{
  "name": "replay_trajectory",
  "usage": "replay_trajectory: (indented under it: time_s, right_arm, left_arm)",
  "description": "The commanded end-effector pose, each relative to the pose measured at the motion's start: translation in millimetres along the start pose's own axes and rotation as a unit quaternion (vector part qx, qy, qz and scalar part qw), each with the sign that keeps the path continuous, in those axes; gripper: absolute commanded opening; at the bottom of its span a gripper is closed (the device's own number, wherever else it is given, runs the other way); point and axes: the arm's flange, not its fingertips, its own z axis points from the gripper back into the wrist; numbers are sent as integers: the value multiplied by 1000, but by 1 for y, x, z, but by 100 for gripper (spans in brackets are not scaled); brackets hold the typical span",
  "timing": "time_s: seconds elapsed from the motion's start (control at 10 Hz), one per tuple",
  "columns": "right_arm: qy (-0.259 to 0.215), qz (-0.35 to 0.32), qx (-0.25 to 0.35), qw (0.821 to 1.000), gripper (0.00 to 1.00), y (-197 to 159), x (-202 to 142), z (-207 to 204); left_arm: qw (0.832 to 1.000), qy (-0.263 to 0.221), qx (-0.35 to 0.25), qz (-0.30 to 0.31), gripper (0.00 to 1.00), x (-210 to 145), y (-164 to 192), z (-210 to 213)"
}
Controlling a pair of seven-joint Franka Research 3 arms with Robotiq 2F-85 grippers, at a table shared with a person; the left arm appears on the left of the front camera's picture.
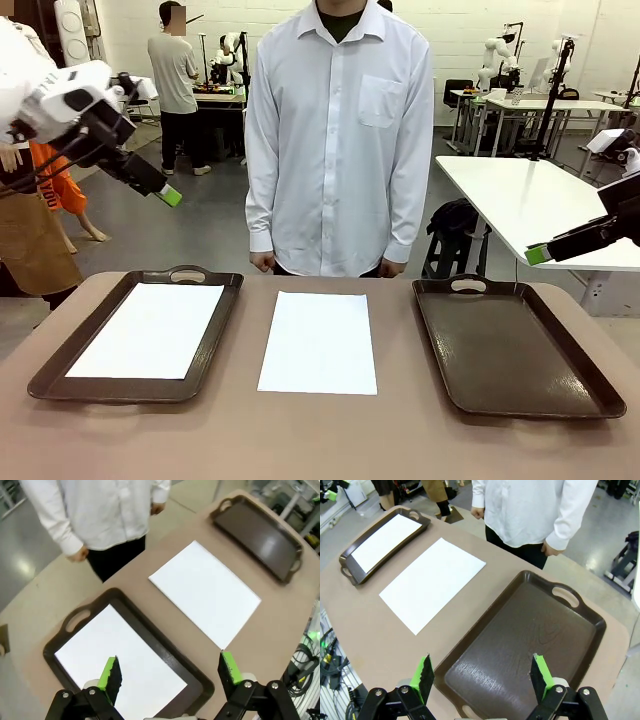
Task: Sort the A4 documents.
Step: Receive the A4 Paper.
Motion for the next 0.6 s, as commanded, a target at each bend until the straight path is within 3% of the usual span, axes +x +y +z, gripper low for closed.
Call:
replay_trajectory:
  time_s: [0.0, 0.2, 0.5]
  right_arm:
    - [0, 0, 1, 1000, 100, 0, 0, -1]
    - [0, 0, 1, 1000, 100, 0, 0, -1]
    - [0, 0, 1, 1000, 100, 0, 0, -1]
  left_arm:
    - [997, -30, -66, 2, 100, -31, 10, 4]
    - [994, -56, -98, 3, 100, -57, 13, 24]
    - [992, -56, -114, -15, 100, -61, 11, 23]
